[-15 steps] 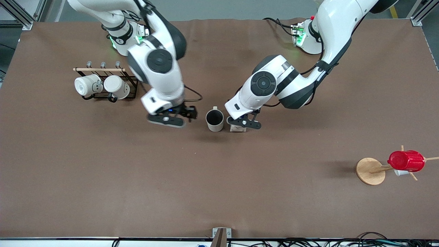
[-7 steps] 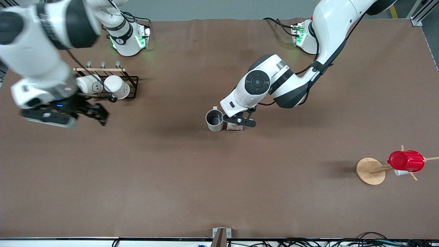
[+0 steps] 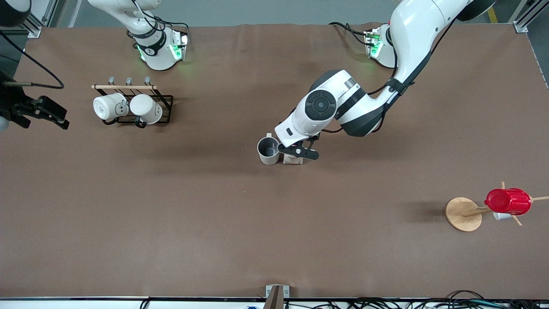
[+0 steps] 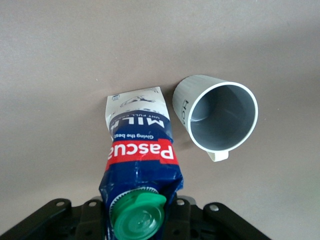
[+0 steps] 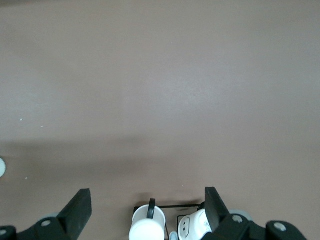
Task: Place cup and milk on table
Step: 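Lower the milk carton beside the mug with the left gripper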
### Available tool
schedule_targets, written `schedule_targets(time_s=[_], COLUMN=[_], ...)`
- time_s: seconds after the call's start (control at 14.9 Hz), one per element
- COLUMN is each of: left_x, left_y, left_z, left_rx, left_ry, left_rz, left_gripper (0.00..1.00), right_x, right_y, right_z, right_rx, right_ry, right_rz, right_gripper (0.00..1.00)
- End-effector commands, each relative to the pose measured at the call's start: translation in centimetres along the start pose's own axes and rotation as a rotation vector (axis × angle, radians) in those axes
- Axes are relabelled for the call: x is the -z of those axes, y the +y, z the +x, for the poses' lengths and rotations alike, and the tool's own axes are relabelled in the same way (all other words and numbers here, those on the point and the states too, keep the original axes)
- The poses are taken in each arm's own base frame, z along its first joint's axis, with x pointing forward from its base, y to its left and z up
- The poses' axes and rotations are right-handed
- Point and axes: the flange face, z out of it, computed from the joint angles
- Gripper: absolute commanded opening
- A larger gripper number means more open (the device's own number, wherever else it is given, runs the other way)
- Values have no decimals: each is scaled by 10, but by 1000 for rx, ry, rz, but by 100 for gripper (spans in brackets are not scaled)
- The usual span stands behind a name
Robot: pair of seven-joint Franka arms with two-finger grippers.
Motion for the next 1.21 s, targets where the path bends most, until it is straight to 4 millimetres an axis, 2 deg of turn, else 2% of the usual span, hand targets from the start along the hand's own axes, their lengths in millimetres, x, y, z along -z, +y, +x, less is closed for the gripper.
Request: schedule_targets(time_s=[0.0,0.13,0.27,0.34,0.54,0.67,0.87,1.07,1.14], left_x=[3,3,4,7,19,42,91,146,166], left_y=[7,9,8,9,6,4,-7,-49,-75], left_z=[1,0,1,1,4,7,5,8,13], left_rx=[-25,-25,-22,-24,-11,3,23,40,60], left_ry=[19,17,20,24,42,73,153,256,290], left_rz=[8,7,7,6,-1,-12,7,74,101], left_gripper=[29,31,47,51,78,100,100,100,100], right_x=[-4,-5,-7,-7,-7,-10,-11,-12,-12], right_y=[-7,-9,-10,-11,-11,-12,-16,-16,-15], right_z=[4,5,5,4,4,2,2,2,2], right_rx=[-29,-27,-24,-23,-23,-27,-53,-53,-55], right_ry=[-5,-6,-12,-15,-20,-29,-31,-34,-34], right_rz=[17,17,17,17,16,16,17,17,17], right_gripper=[100,100,100,100,100,100,100,100,100])
